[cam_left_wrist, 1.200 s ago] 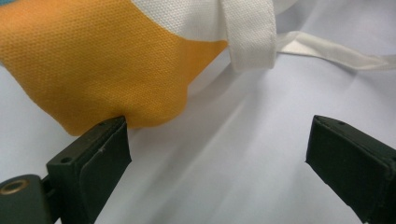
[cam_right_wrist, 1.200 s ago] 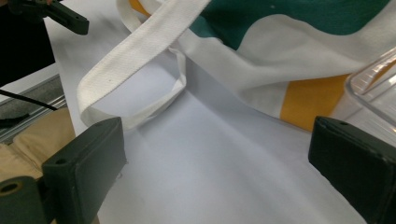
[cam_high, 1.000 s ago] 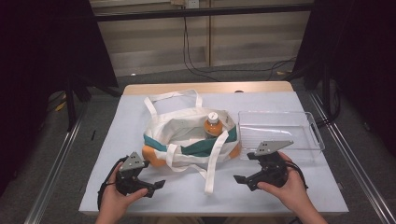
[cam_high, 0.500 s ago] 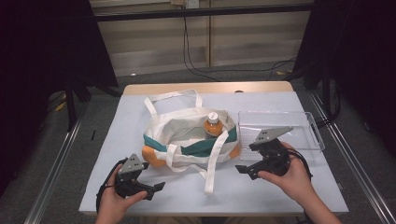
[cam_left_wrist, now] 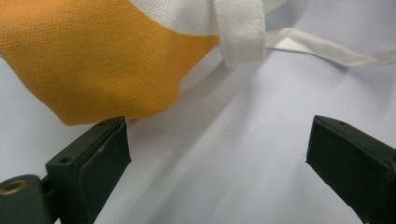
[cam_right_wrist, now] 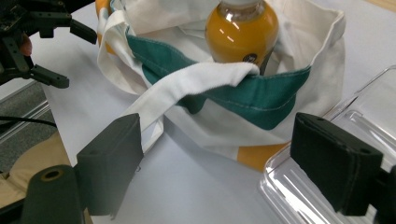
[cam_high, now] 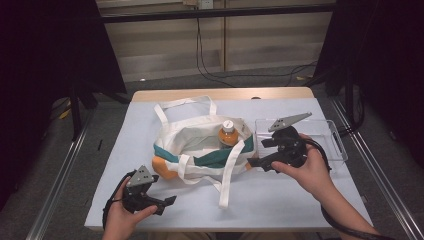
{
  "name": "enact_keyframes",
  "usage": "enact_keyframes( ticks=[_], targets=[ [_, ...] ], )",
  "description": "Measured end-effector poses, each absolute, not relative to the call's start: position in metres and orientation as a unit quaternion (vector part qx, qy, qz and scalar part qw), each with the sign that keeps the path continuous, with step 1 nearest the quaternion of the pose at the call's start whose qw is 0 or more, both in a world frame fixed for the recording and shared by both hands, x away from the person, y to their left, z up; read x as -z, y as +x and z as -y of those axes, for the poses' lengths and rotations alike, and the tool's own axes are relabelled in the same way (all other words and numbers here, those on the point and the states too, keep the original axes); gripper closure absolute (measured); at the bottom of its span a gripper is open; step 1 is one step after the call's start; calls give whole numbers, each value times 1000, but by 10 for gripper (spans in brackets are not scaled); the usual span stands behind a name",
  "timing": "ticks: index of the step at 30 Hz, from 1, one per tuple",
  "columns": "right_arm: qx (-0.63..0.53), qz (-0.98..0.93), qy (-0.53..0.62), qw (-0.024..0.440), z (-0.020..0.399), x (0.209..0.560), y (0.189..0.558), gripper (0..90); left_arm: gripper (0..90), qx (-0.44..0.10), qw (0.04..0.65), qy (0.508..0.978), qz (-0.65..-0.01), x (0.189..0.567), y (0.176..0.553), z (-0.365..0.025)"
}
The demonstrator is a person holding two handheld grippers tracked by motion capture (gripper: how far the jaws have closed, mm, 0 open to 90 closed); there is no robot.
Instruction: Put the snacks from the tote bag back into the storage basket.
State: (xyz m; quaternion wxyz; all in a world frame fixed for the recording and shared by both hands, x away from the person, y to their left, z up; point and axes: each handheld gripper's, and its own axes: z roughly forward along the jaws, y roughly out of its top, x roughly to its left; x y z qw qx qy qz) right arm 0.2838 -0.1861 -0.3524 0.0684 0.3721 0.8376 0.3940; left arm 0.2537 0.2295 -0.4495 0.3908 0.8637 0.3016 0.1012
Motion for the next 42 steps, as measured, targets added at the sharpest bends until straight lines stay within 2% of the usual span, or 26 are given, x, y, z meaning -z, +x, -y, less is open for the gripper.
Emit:
enact_keyframes(
  ticks=[18, 42],
  targets=[
    [-368, -847, 377, 75, 181, 338, 308, 199, 57, -92, 387, 865, -306, 451, 251, -229],
    [-351, -860, 360, 83, 161, 324, 322, 232, 55, -91, 386, 868, -301, 451, 251, -229]
  ],
)
